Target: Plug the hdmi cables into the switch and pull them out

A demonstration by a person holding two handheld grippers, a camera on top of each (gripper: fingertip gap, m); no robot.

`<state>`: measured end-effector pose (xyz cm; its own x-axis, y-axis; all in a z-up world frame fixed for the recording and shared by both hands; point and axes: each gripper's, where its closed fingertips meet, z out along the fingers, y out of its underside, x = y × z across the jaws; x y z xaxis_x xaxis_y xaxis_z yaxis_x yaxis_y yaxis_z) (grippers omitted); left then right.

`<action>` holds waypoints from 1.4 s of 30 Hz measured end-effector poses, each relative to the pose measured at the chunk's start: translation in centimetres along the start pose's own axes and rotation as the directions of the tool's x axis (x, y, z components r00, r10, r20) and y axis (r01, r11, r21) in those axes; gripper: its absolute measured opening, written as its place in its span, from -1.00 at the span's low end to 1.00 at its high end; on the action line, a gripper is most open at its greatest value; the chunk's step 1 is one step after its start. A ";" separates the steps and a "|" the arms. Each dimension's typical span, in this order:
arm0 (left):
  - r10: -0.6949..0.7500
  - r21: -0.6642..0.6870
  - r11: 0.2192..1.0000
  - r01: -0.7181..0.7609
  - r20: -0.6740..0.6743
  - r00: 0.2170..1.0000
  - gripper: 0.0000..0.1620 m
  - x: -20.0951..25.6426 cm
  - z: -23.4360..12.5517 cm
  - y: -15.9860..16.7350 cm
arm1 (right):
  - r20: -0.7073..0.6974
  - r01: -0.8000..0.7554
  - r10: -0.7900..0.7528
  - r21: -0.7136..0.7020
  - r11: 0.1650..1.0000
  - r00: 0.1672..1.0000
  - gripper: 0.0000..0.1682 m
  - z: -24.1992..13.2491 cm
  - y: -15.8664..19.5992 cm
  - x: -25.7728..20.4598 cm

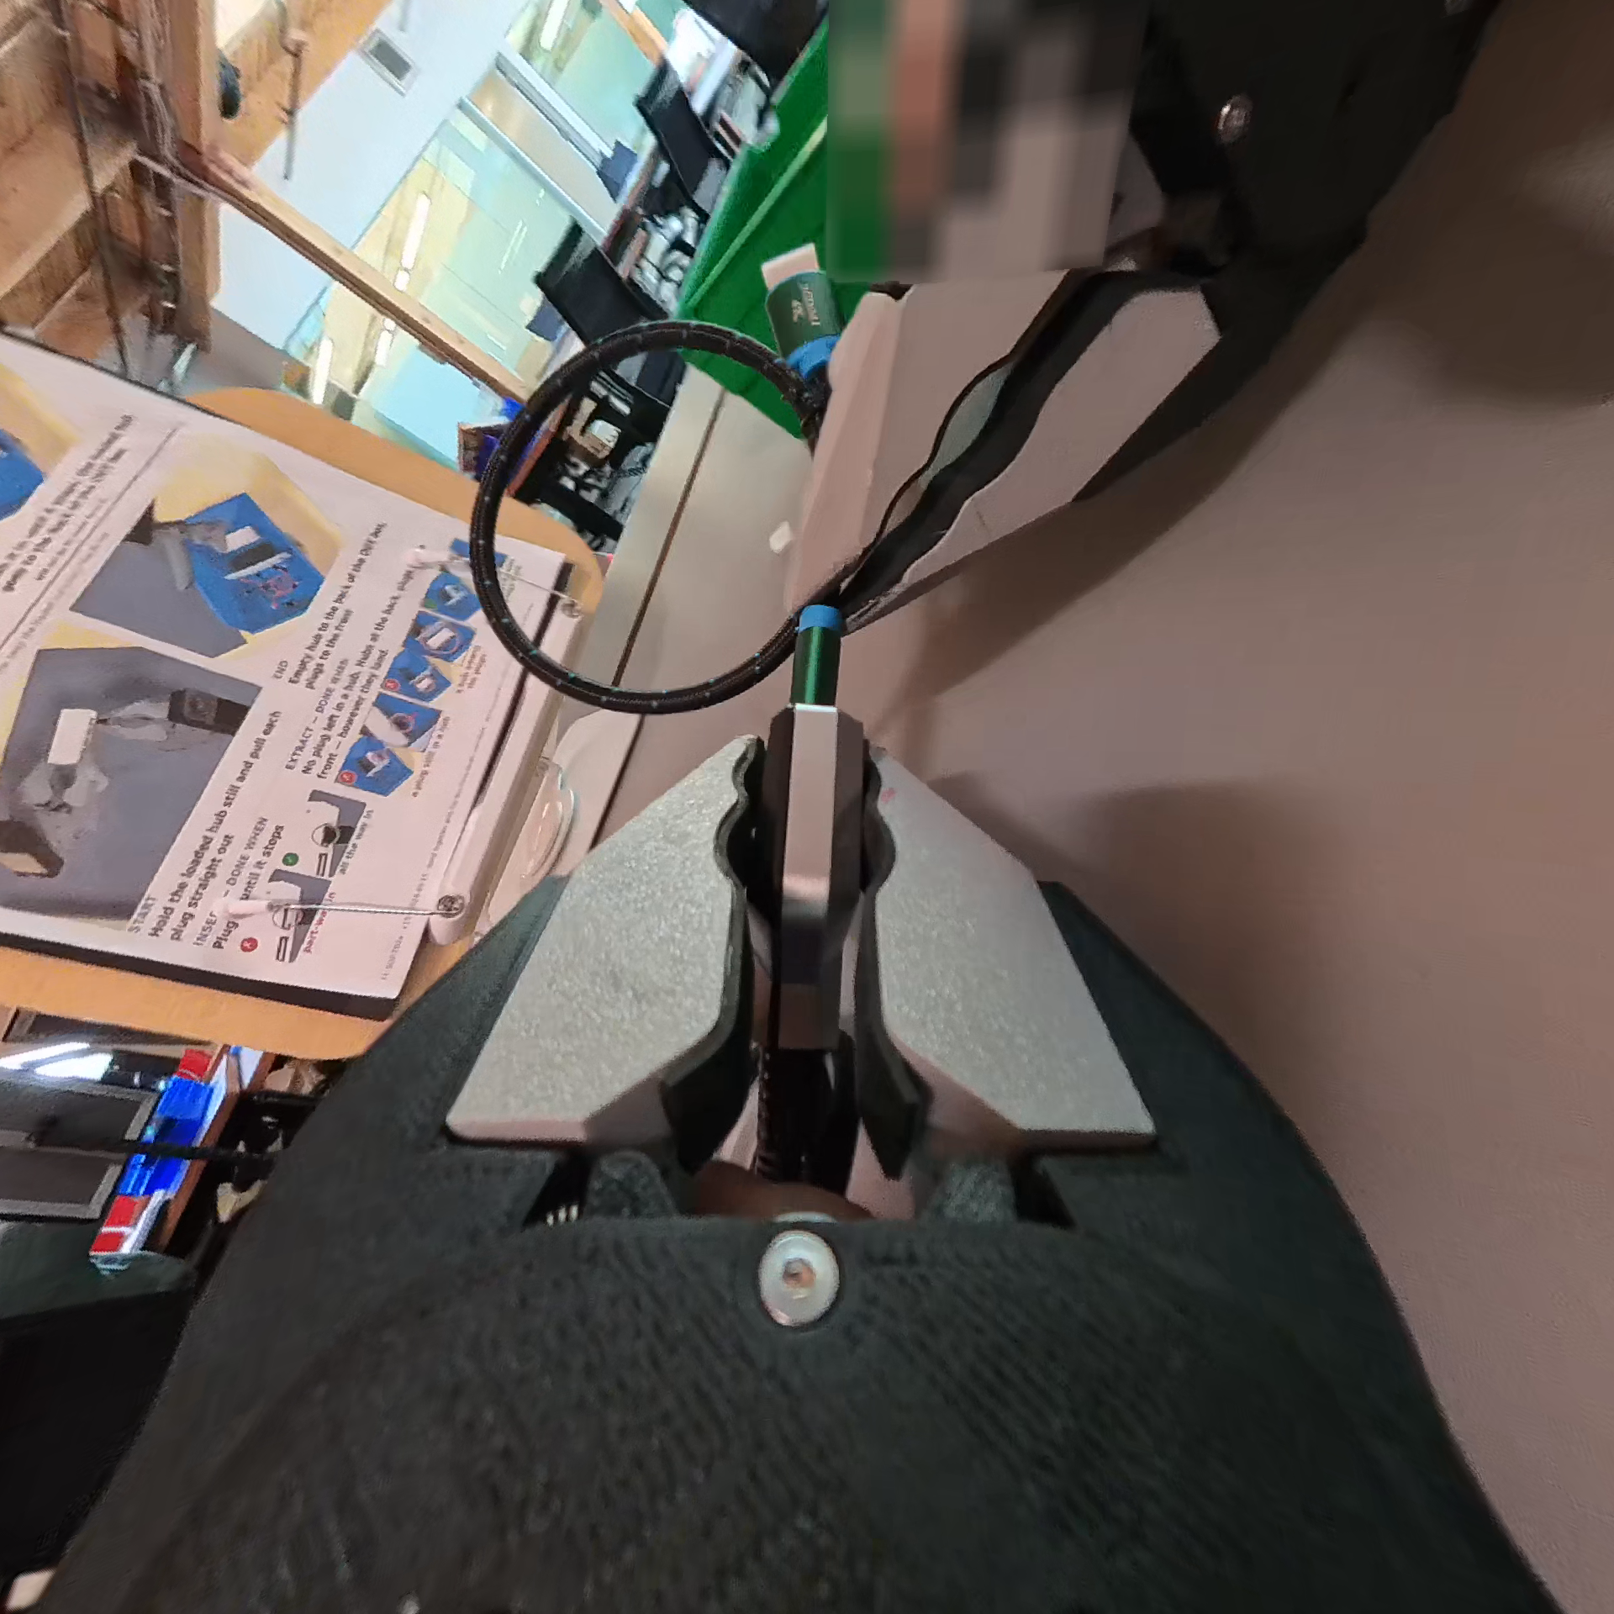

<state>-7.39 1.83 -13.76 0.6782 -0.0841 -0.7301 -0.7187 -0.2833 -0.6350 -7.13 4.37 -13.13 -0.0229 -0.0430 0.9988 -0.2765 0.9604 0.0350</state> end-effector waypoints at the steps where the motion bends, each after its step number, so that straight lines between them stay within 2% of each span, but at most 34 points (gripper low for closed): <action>1: -0.024 0.015 1.000 0.023 0.012 1.000 -0.78 -0.4 0.0 -0.2 | 0.004 -0.023 0.023 -0.007 1.000 1.000 -0.93 0.1 0.2 0.4; 4: -0.117 0.067 0.991 0.117 0.001 0.993 -0.77 -1.0 -0.2 -0.6 | 0.040 -0.214 0.213 0.034 0.976 0.976 -0.90 -0.3 0.2 1.6; 5: -0.143 0.080 0.987 0.143 0.001 0.990 -0.77 -1.3 -0.4 -0.7 | 0.049 -0.290 0.287 0.070 0.955 0.957 -0.97 -0.6 -0.1 2.2; 7: -0.177 0.097 0.980 0.173 0.026 0.984 -0.77 -2.1 -0.8 -0.6 | 0.044 -0.432 0.430 0.158 0.888 0.902 -1.00 -1.4 -0.7 4.2; 10: -0.250 0.159 0.958 0.239 0.053 0.967 -0.77 -3.5 -1.7 -1.1 | -0.008 -0.584 0.621 0.330 0.742 0.784 -1.00 -3.0 -1.4 7.9; 11: -0.275 0.184 0.948 0.259 0.062 0.960 -0.77 -4.0 -2.0 -1.3 | 0.055 -0.632 0.663 0.367 0.682 0.747 -1.00 -3.5 -2.0 8.1; 12: -0.303 0.213 0.935 0.284 0.064 0.951 -0.77 -4.5 -2.5 -1.5 | 0.190 -0.706 0.696 0.378 0.599 0.692 -1.00 -3.9 -3.1 7.6; 14: -0.371 0.294 0.893 0.341 0.051 0.927 -0.77 -5.4 -3.5 -2.3 | 0.537 -0.873 0.689 0.305 0.380 0.487 -0.97 -5.2 -5.6 5.8; 15: -0.406 0.341 0.863 0.373 0.029 0.913 -0.77 -5.8 -4.2 -2.9 | 0.635 -0.927 0.676 0.227 0.298 0.373 -0.85 -5.3 -6.0 5.3; 17: -0.459 0.429 0.797 0.426 -0.027 0.888 -0.77 -6.5 -5.4 -4.0 | 0.707 -0.976 0.675 0.115 0.185 0.211 -0.54 -4.8 -5.9 5.3; 18: -0.484 0.458 0.766 0.451 -0.049 0.874 -0.77 -6.8 -5.8 -4.3 | 0.721 -0.989 0.678 0.089 0.114 0.143 -0.46 -4.5 -5.6 5.9; 20: -0.512 0.498 0.719 0.485 -0.092 0.854 -0.77 -7.1 -6.5 -4.8 | 0.720 -0.993 0.690 0.117 -0.028 0.065 -0.52 -4.0 -4.9 8.3; 22: -0.519 0.515 0.697 0.499 -0.118 0.847 -0.77 -7.2 -6.9 -5.0 | 0.690 -0.973 0.722 0.198 -0.119 0.052 -0.63 -3.6 -4.1 11.0; 24: -0.510 0.517 0.694 0.501 -0.137 0.849 -0.78 -6.9 -7.0 -5.2 | 0.666 -0.965 0.742 0.234 -0.117 0.071 -0.64 -2.9 -4.1 12.1; 26: -0.500 0.517 0.694 0.501 -0.154 0.852 -0.77 -6.6 -7.0 -5.5 | 0.653 -0.979 0.752 0.198 -0.054 0.091 -0.47 -1.5 -4.7 11.2; 28: -0.487 0.517 0.696 0.499 -0.171 0.856 -0.77 -6.2 -6.9 -5.8 | 0.677 -0.987 0.731 0.158 -0.040 0.079 -0.41 -0.6 -5.6 10.1; 29: -0.481 0.514 0.698 0.499 -0.179 0.858 -0.77 -6.0 -6.9 -5.9 | 0.690 -0.989 0.719 0.146 -0.036 0.076 -0.43 -0.3 -6.0 9.6; 31: -0.471 0.513 0.701 0.496 -0.190 0.861 -0.77 -5.8 -6.9 -6.0 | 0.700 -0.989 0.708 0.148 -0.014 0.095 -0.60 0.1 -6.4 9.0; 34: -0.461 0.519 0.693 0.500 -0.215 0.861 -0.77 -5.6 -7.1 -6.2 | 0.700 -0.987 0.696 0.140 0.083 0.158 -0.65 0.6 -6.8 7.7; 36: -0.453 0.517 0.696 0.498 -0.223 0.863 -0.77 -5.4 -7.1 -6.3 | 0.678 -0.979 0.708 0.158 0.125 0.200 -0.76 1.0 -6.6 7.4; 39: -0.459 0.524 0.680 0.512 -0.240 0.856 -0.77 -5.4 -7.2 -6.4 | 0.679 -0.972 0.695 0.167 0.168 0.236 -0.77 0.9 -6.7 7.4; 42: -0.462 0.515 0.678 0.524 -0.256 0.849 -0.75 -5.3 -7.1 -6.3 | 0.663 -0.950 0.685 0.155 0.270 0.303 -0.80 0.8 -6.6 7.2</action>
<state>-5.36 -2.76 -4.15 0.9471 -0.1855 -0.2618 -0.2106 0.2559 -0.9435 -6.26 -2.55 -6.18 -0.8331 0.4621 0.3039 -0.2018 0.2577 -0.9449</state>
